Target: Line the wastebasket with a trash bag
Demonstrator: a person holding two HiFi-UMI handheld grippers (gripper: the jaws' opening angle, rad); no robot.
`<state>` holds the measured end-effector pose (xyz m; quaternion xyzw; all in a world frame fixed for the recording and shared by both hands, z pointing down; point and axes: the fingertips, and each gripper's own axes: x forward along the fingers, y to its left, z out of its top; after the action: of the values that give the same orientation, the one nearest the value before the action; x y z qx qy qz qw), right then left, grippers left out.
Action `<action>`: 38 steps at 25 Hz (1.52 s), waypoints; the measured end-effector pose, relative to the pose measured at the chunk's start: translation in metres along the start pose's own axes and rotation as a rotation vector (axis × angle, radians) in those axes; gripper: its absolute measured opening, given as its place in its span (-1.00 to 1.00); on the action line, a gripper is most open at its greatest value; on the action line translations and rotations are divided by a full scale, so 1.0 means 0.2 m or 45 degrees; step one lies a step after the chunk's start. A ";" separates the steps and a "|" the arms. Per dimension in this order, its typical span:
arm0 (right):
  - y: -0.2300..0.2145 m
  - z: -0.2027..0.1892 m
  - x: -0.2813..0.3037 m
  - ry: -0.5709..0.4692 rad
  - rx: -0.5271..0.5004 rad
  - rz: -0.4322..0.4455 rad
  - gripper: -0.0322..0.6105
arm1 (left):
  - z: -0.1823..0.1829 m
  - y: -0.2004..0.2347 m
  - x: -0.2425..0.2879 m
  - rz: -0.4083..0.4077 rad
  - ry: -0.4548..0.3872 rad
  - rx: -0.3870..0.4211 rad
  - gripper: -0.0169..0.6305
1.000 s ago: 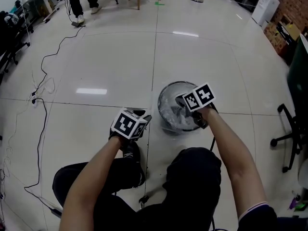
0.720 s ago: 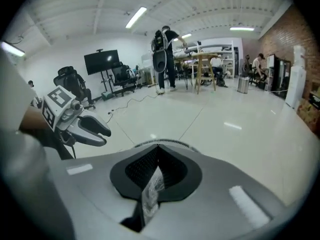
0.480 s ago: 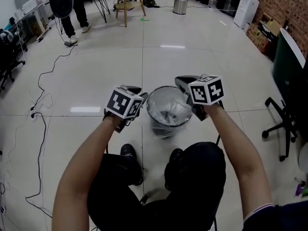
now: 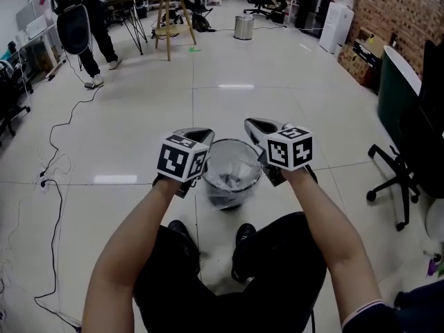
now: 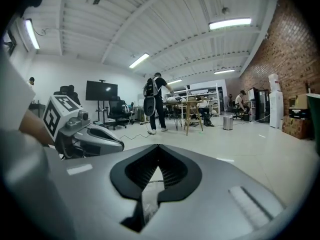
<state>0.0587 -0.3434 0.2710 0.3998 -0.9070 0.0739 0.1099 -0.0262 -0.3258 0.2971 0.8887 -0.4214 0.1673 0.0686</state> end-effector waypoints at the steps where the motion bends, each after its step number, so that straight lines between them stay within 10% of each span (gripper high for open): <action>1: 0.01 0.00 -0.02 -0.030 0.006 0.016 -0.89 | 0.01 0.00 0.00 0.001 -0.015 -0.004 -0.91; 16: 0.17 0.06 -0.13 -0.162 -0.092 0.125 -0.90 | 0.18 -0.14 -0.03 -0.077 -0.273 0.043 -0.91; 38: 0.22 0.10 -0.12 -0.202 -0.143 0.142 -0.90 | 0.19 -0.16 -0.04 -0.098 -0.312 0.078 -0.91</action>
<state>0.0386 -0.3011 0.2444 0.3466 -0.9363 -0.0031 0.0557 0.0023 -0.3101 0.2587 0.9196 -0.3871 0.0673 -0.0042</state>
